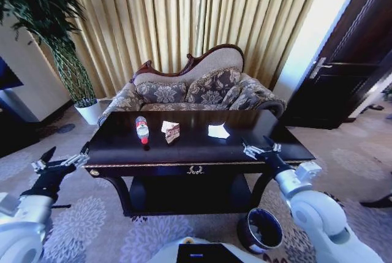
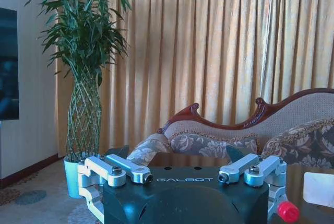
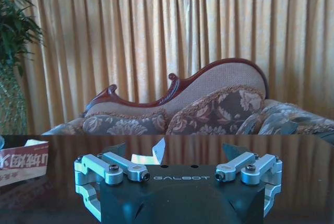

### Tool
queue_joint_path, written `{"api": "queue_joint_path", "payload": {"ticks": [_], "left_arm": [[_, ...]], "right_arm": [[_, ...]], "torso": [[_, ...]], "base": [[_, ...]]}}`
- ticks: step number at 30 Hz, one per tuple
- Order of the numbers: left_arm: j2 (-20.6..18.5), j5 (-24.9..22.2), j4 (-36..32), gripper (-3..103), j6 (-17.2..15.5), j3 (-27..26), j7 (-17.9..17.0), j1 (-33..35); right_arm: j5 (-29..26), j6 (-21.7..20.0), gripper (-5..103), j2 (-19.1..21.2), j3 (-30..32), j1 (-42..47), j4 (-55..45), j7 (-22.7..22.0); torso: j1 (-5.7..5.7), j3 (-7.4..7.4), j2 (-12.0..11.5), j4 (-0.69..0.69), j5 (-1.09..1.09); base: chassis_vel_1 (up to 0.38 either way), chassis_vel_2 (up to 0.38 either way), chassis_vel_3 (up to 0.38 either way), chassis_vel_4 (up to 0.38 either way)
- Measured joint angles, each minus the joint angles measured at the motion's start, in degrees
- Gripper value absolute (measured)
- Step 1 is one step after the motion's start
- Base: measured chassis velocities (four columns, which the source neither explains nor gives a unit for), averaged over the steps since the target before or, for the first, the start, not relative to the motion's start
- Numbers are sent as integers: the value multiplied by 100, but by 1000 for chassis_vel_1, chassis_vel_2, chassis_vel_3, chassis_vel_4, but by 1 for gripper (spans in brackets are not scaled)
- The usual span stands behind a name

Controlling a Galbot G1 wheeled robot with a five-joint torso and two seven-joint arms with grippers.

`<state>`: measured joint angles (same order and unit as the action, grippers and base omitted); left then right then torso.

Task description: Move to the front of the table and place the trash on the table into the trash bin.

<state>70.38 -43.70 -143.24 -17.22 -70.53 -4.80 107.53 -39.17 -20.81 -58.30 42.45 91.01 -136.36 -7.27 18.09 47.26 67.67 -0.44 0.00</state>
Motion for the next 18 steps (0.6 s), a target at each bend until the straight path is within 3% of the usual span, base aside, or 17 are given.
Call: {"api": "queue_joint_path", "payload": {"ticks": [6,12,14,18], "left_arm": [[218,24,0,100,71,-199,83,164],[191,-80,0,100,73,-351,87,220],[169,-87,0,100,85,-413,122,329],[184,-66,0,100,87,-402,124,362]], "right_arm": [[-507,-298,100,404,-167,-613,377,-3],[-746,-570,100,780,-610,-1423,1047,-27],[-1044,-826,100,952,-1128,-1997,1424,-163],[-1108,-906,100,1005,-1685,-2560,1834,-214]], "torso": [[-2,-1,2,3,1],[-1,0,1,2,0],[-1,0,1,2,1],[-1,0,1,2,2]], "base": [[0,0,0,0],[0,0,0,0],[0,0,0,0],[0,0,0,0]]}}
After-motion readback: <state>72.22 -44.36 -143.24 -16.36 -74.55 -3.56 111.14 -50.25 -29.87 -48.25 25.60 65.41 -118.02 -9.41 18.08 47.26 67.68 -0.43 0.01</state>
